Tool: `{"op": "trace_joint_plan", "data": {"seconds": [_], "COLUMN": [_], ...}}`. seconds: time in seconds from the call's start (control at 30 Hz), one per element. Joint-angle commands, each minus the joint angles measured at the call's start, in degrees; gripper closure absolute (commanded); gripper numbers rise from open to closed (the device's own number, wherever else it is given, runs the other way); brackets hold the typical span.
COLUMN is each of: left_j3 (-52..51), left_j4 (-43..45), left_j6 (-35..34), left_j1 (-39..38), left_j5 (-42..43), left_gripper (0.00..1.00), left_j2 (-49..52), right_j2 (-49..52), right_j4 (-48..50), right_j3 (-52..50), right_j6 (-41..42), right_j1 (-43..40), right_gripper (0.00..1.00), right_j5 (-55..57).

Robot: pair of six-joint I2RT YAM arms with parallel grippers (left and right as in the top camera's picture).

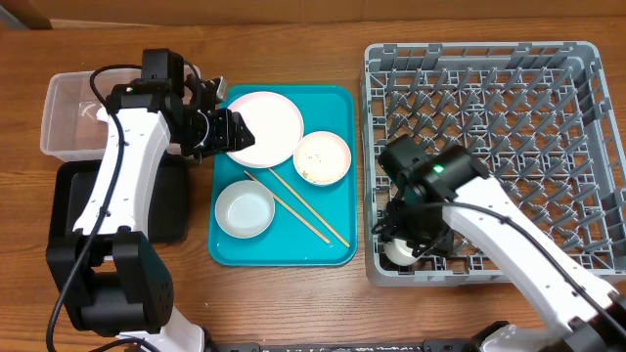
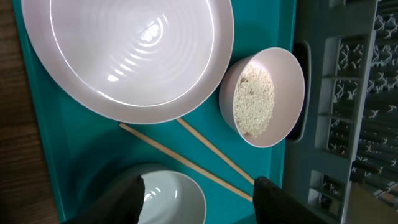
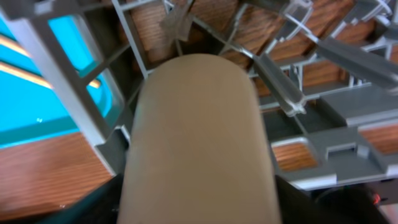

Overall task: Sort waste into correct bins and load items into the dishwasher
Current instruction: 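Place the paper cup upside down in the rack's front-left corner with right gripper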

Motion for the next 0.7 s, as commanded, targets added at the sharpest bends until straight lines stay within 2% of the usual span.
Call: {"op": "trace_joint_plan", "data": {"seconds": [0.0,0.2,0.3,0.4,0.53,0.63,0.67], "left_j3": [1.0,1.0,1.0,1.0,5.6,10.7,12.7], "left_j4": [-0.2,-0.2,-0.2,-0.5,-6.7,-9.6,-9.2], "left_j6": [-0.3,-0.3,-0.1,0.0,1.2,1.2,1.1], "left_j1": [-0.3,-0.3,-0.3,-0.3,-0.3,-0.4,-0.4], "left_j5": [-0.8,-0.8,-0.8,-1.4,-5.4,-7.9,-7.9], "left_gripper": [0.40,0.38,0.38,0.40,0.44,0.47,0.46], "left_j2": [-0.5,-0.5,-0.5,-0.5,-0.5,-0.5,-0.5], "right_j2": [0.5,0.5,0.5,0.5,2.5,7.2,10.8], "right_j4": [1.0,1.9,2.0,5.5,14.6,19.4,21.1], "right_j3": [0.7,7.3,16.2,21.9,22.2,22.2,22.2], "right_j6": [0.7,-2.0,-4.3,-5.8,-5.2,-2.1,1.6], "right_j1": [0.2,-0.5,-0.5,0.0,1.2,2.9,4.0], "right_gripper": [0.16,0.15,0.16,0.17,0.20,0.27,0.33], "right_j5": [1.2,1.3,1.2,1.2,-1.3,-1.1,-0.4]}}
